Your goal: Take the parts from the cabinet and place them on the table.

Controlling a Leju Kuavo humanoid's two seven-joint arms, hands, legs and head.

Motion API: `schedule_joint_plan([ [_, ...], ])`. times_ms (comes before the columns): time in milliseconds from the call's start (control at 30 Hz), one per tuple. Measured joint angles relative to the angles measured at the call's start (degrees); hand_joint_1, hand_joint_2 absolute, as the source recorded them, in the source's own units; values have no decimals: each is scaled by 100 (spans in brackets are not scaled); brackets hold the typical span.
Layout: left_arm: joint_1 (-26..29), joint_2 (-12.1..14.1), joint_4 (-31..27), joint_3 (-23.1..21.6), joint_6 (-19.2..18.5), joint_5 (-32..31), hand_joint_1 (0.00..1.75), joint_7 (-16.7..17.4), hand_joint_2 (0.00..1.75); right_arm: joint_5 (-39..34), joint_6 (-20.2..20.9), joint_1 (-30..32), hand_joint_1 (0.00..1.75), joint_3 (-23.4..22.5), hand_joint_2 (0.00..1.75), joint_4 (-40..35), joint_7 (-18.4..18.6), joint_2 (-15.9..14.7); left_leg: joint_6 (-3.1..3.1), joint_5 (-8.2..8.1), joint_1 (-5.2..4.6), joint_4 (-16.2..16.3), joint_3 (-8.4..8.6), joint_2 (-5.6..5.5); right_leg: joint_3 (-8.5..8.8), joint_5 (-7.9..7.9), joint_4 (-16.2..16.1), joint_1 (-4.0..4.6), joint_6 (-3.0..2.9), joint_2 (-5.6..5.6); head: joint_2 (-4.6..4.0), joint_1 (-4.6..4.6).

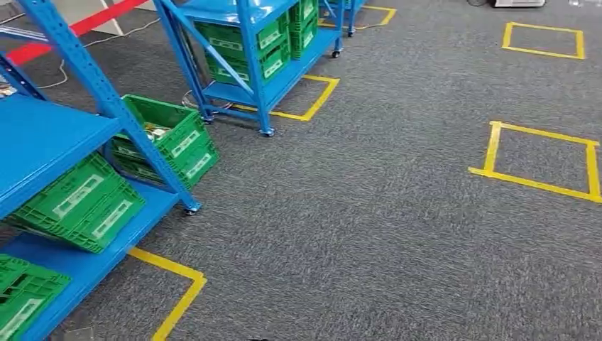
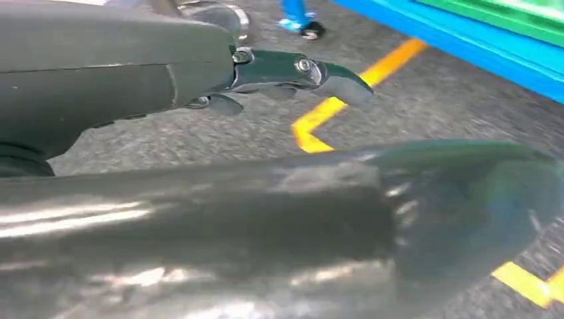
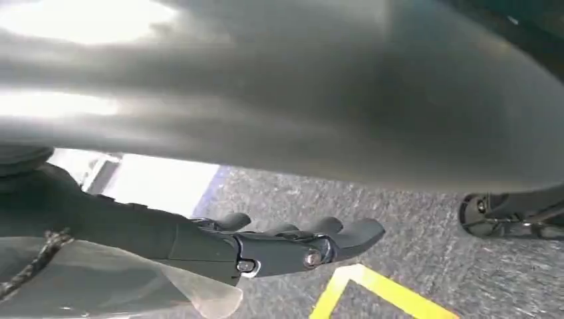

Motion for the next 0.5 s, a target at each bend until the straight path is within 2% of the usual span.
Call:
schedule_joint_plan([
  [33,2,2,0,0,2,-37,0,2,0,-22,2,-1,0,0,0,0,-2,0,-23,253,21,-493,255,73,24,-22,8,-11,31,-59,0,-2],
  [67,-6,-4,0,0,4,-85,0,2,0,-44,7,0,0,0,0,2,-2,-2,-58,419,33,-976,492,300,51,-61,33,-10,75,-117,0,-4],
  [100,-32,-39,0,0,9,-141,0,0,0,-61,15,7,0,0,0,6,0,-20,-61,303,-64,-1051,537,504,8,-108,61,47,137,-174,0,-47],
  [133,-53,-50,0,-4,33,-220,0,-2,0,-72,57,20,0,-9,0,7,-2,-22,87,293,-43,-1058,530,412,-14,-140,83,51,166,-204,0,-31],
  [167,-35,-68,0,-9,52,-290,0,-19,0,-81,94,20,0,-20,0,7,-2,-22,132,277,-51,-1056,526,368,26,-157,78,51,179,-263,0,9],
  [233,-23,-109,0,-24,81,-419,0,-59,0,-92,194,19,0,-57,0,17,0,-42,224,271,-82,-1049,518,241,128,-179,64,15,233,-381,0,-5],
  [267,-26,-131,0,-44,92,-477,0,-90,0,-94,241,32,0,-70,0,37,0,-53,272,283,-65,-1074,535,186,93,-267,114,-19,280,-251,0,15],
  [300,-44,-133,0,-59,107,-531,0,-120,0,-98,276,45,0,-90,0,61,-2,-57,306,288,-66,-1074,535,141,-6,-425,337,-18,279,36,0,26],
  [333,-73,-147,0,-72,111,-593,0,-140,0,-98,319,72,0,-127,0,92,-9,-57,333,296,-68,-1074,522,71,-237,-649,793,-13,270,217,0,57],
  [367,-92,-166,0,-103,111,-647,0,-155,0,-98,337,98,0,-164,0,129,-26,-57,352,293,-77,-1074,518,-9,-548,-874,1389,-6,257,305,0,74],
  [400,-99,-171,0,-120,111,-671,0,-166,0,-98,341,124,0,-184,0,151,-26,-57,360,289,-92,-1074,521,-81,-809,-996,1841,-2,243,338,0,72],
  [433,-99,-175,0,-135,109,-697,0,-173,0,-98,345,145,0,-205,0,172,-24,-57,371,282,-110,-1073,530,-160,-1004,-976,2082,2,220,354,0,74],
  [467,-99,-177,0,-146,111,-697,0,-173,0,-98,348,160,0,-212,0,186,2,-57,378,277,-124,-1073,544,-235,-1049,-817,2027,15,180,361,0,68],
  [500,-100,-186,0,-153,109,-706,0,-175,0,-98,348,166,0,-214,0,199,2,-57,387,271,-133,-1073,556,-314,-988,-550,1737,38,128,377,0,70],
])
